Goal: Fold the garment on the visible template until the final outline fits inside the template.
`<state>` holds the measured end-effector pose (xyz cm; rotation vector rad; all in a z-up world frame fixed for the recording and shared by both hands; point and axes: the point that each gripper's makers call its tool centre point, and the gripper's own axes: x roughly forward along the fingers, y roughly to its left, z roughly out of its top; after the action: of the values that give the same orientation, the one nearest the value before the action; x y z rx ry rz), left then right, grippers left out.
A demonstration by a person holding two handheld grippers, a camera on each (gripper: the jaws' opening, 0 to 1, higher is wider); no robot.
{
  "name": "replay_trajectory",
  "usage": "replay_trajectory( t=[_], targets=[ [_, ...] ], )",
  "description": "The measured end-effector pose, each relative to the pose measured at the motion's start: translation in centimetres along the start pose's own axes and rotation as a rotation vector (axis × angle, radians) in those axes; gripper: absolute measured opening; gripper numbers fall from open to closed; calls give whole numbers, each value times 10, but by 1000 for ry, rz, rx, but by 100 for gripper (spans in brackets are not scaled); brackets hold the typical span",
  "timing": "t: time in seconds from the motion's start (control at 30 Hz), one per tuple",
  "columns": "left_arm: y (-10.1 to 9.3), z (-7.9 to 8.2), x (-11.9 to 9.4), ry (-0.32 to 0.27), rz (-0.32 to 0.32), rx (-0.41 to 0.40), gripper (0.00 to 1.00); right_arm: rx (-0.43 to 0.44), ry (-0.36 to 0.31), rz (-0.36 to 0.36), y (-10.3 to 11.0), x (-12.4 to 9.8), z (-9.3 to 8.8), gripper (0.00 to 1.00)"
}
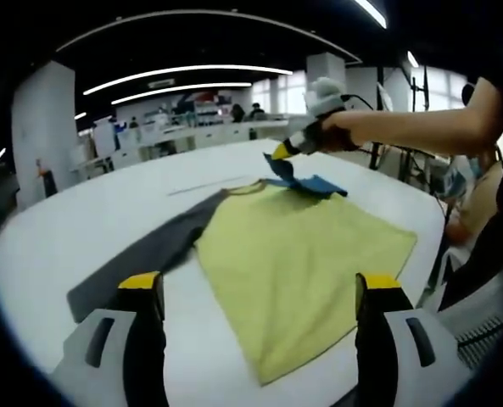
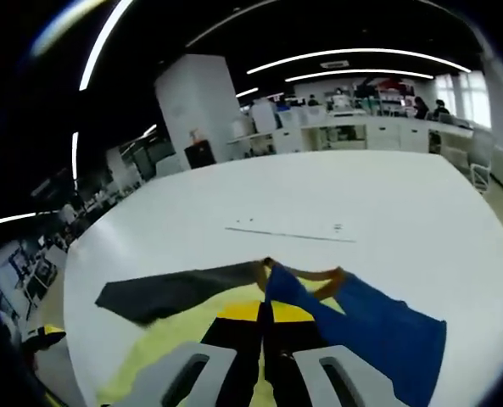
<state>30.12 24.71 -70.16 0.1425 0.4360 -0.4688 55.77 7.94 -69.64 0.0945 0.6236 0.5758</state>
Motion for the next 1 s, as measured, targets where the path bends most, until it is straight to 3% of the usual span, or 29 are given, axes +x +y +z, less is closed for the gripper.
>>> replay_trajectory(
  t=[0.43,1.0],
  targets=[
    [13,-15,-4,9,9,-15,90,-50,37,41,34,21,-2,0],
    [8,-14,-4,14,13,-25,89,-115,85,75,66,38,-11,0]
  ],
)
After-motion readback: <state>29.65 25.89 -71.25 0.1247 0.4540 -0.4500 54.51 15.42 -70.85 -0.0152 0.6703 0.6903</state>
